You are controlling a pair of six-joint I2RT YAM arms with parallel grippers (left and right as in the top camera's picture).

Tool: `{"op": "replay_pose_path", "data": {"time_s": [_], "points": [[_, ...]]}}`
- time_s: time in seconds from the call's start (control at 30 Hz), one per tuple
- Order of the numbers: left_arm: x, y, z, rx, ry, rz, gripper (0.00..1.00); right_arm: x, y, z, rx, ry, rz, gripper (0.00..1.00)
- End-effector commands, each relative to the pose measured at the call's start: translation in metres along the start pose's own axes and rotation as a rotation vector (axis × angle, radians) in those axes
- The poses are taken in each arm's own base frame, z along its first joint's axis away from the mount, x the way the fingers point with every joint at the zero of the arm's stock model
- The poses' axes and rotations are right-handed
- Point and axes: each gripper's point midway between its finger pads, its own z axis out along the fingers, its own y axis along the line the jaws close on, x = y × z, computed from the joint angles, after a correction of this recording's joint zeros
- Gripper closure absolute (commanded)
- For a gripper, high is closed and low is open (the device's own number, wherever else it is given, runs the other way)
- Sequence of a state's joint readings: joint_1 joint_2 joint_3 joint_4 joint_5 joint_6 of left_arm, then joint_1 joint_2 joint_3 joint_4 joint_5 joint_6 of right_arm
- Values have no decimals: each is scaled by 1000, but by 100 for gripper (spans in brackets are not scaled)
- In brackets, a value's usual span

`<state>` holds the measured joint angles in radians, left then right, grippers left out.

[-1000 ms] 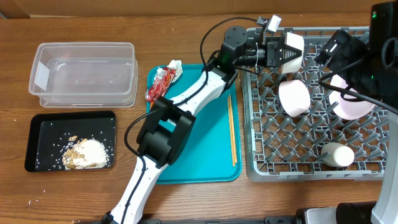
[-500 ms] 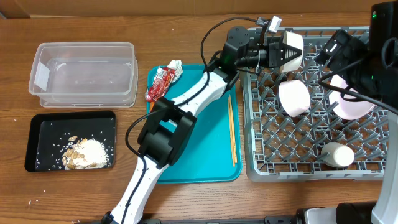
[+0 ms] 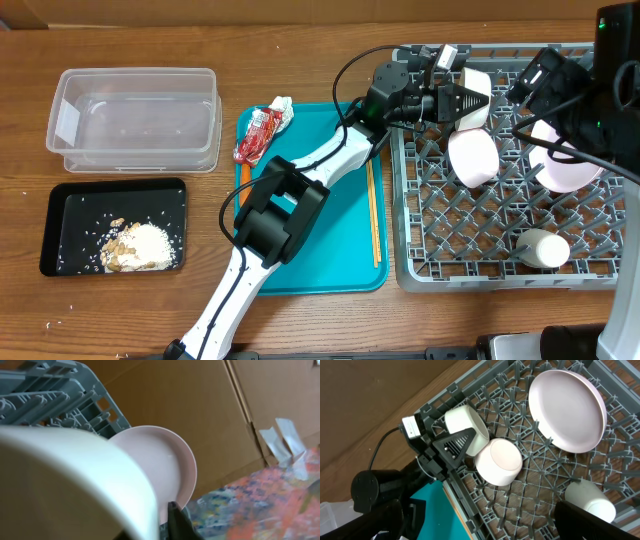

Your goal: Sort waste into correct bins and load items into the dishwasher

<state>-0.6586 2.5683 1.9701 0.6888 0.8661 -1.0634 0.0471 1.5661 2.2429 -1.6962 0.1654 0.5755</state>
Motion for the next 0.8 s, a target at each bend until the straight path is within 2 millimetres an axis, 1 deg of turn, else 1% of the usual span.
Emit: {"op": "replay_pose_path", "data": {"time_s": [0.0, 0.03, 0.07, 0.1, 0.27, 0.37, 0.47, 0.53, 0.63, 0.77], "points": [[-21, -9, -4, 27, -62, 47, 69, -3, -2, 0, 9, -11, 0, 0], [-28, -13, -6, 37, -77, 64, 59, -3, -2, 0, 9, -12, 0, 0], [-35, -17, -9, 44, -89, 78, 32, -3, -2, 0, 9, -12, 0, 0], [-44, -21, -12, 49, -100, 84, 0, -3, -2, 0, 9, -12, 0, 0], [-76, -38, -29, 78, -118, 100, 0, -3, -2, 0, 9, -12, 0, 0], [-89, -36, -41, 59, -96, 61, 0, -3, -2, 0, 9, -12, 0, 0], [-93, -22, -50, 4, -68, -18, 0, -3, -2, 0, 9, -12, 0, 0], [-91, -14, -53, -21, -55, -57, 0, -3, -2, 0, 9, -12, 0, 0], [-87, -18, -52, -2, -29, -20, 0, -3, -2, 0, 9, -12, 0, 0], [-90, -36, -50, 41, -13, 32, 0, -3, -2, 0, 9, -12, 0, 0]]}}
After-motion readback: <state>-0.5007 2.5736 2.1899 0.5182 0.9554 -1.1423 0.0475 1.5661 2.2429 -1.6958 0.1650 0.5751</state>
